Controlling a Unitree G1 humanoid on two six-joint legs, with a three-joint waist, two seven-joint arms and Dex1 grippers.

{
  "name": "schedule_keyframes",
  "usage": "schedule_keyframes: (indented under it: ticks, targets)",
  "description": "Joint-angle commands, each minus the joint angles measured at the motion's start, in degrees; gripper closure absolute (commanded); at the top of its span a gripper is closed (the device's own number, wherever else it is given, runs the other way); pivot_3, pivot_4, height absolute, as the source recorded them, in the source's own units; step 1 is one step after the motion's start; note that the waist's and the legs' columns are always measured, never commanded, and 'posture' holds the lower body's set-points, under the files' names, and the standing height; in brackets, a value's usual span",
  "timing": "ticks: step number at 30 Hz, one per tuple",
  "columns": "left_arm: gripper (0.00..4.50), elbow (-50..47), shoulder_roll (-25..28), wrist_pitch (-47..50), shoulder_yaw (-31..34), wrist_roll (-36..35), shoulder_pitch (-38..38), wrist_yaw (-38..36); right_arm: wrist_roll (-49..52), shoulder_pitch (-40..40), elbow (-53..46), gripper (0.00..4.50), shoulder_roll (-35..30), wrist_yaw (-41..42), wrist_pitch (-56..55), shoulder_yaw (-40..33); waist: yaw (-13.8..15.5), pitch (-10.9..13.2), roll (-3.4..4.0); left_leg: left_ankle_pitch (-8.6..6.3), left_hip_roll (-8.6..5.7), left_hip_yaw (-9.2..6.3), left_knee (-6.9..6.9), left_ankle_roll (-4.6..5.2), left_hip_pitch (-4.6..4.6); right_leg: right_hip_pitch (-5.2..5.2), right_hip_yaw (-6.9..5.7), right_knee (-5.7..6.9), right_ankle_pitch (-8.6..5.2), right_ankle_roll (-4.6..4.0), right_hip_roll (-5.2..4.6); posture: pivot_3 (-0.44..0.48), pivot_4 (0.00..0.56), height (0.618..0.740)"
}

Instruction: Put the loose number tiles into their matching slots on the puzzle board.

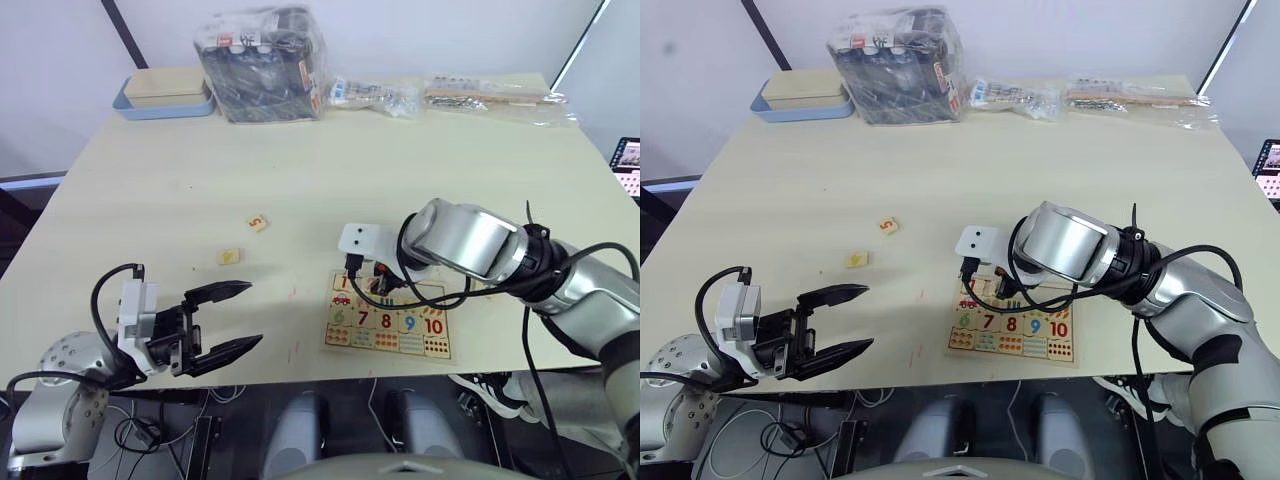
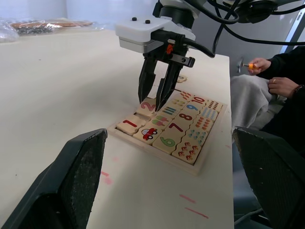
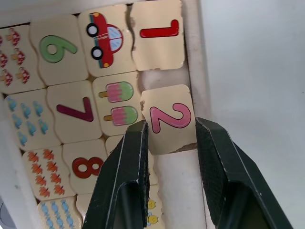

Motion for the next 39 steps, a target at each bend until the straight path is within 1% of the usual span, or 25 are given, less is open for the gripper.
schedule_keyframes:
  ticks: [1, 26, 37, 39]
  targets:
    - [0.00, -1.6, 0.1, -0.8, 1.2, -0.8, 0.2, 0.1, -0.5, -0.1, -0.3, 3.63, 0.5, -0.3, -0.7, -0.9, 0.0, 0.0, 0.00, 0.00, 0.00, 0.00, 0.00, 0.00, 0.00, 0.00, 0.00, 0.00, 0.01, 0.02, 0.00, 0.000, 0.150, 0.740]
    - [0.00, -1.8, 0.0, -0.9, 0.8, -0.6, 0.3, 0.6, -0.3, 1.1, 0.9, 3.63, 2.9, -2.4, 1.5, -2.9, 0.0, 0.0, 0.00, 0.00, 0.01, -0.02, -0.02, 0.00, 0.00, -0.01, -0.02, -0.02, -0.08, -0.13, -0.01, 0.000, 0.150, 0.740]
    - [0.00, -1.7, -0.2, -0.8, 0.6, -0.5, 0.0, 0.9, -0.4, 0.8, 0.7, 3.63, 2.3, -2.0, 0.8, -2.1, 0.0, 0.0, 0.01, 0.00, 0.01, -0.03, -0.02, 0.00, 0.00, -0.01, -0.03, -0.02, -0.08, -0.13, -0.01, 0.000, 0.150, 0.740]
    - [0.00, -1.7, -0.3, -0.8, 0.6, -0.5, -0.1, 1.0, -0.4, 0.7, 0.6, 2.59, 2.1, -1.9, 0.7, -1.9, 0.0, 0.0, 0.01, 0.00, 0.01, -0.03, -0.02, 0.00, 0.00, -0.01, -0.03, -0.02, -0.08, -0.13, -0.01, 0.000, 0.150, 0.740]
